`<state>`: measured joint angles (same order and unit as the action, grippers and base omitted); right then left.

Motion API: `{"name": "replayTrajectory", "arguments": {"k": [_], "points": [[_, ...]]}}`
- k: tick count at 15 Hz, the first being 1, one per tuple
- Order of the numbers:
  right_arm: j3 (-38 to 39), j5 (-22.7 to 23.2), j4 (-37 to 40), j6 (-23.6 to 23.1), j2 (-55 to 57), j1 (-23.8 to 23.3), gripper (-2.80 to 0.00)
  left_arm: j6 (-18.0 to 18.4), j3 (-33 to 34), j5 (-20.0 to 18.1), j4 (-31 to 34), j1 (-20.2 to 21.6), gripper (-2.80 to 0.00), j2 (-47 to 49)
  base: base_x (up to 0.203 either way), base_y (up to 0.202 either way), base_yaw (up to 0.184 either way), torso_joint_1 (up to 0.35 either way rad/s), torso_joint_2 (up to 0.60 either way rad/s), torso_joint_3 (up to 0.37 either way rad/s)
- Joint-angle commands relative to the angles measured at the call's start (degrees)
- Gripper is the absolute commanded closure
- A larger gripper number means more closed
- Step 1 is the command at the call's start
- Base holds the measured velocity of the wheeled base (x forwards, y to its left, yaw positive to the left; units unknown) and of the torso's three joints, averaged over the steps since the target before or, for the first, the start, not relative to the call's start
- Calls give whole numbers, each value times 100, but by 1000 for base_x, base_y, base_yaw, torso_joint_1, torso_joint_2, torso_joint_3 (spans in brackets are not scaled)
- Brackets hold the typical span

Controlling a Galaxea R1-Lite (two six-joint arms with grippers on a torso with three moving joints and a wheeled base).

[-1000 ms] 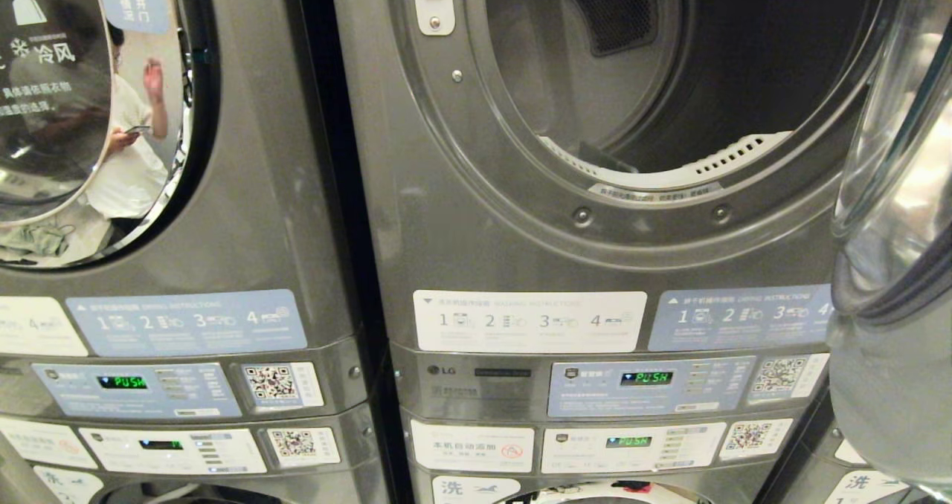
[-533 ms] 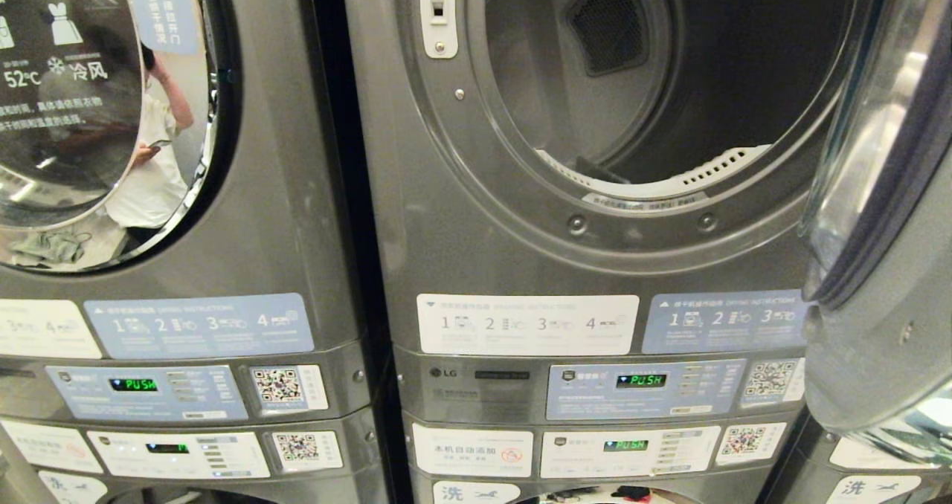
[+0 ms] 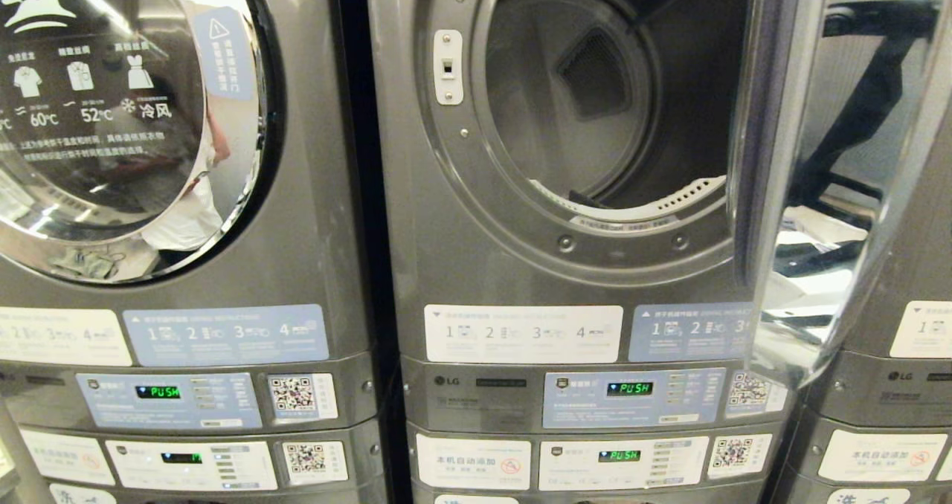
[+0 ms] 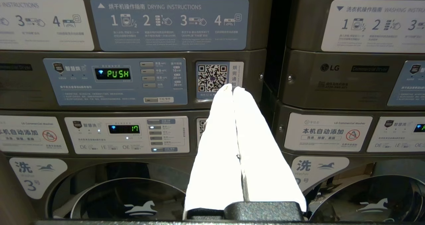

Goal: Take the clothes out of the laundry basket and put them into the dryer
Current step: Open the dryer

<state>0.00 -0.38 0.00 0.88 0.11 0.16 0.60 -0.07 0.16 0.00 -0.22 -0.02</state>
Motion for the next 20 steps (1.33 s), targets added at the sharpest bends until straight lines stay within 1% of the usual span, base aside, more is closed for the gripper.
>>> {"name": "replayTrajectory", "arguments": {"k": [1,5,12,14,20], "points": [[0,3,0,0,-2,2,0,2,-1,2,0,-4,0,2,0,0,0,1,2,199],[0,-6,0,0,-2,2,0,19,-1,2,18,-4,0,-6,0,0,0,3,0,134],[0,3,0,0,-2,2,0,107,-1,-7,9,-4,0,2,0,0,0,1,0,5],[0,0,0,0,-2,2,0,98,-1,-7,9,-4,0,2,-1,-138,-2,1,-1,3],[0,3,0,0,-2,2,0,107,-1,-16,9,-4,0,2,0,-196,2,5,2,2]]}}
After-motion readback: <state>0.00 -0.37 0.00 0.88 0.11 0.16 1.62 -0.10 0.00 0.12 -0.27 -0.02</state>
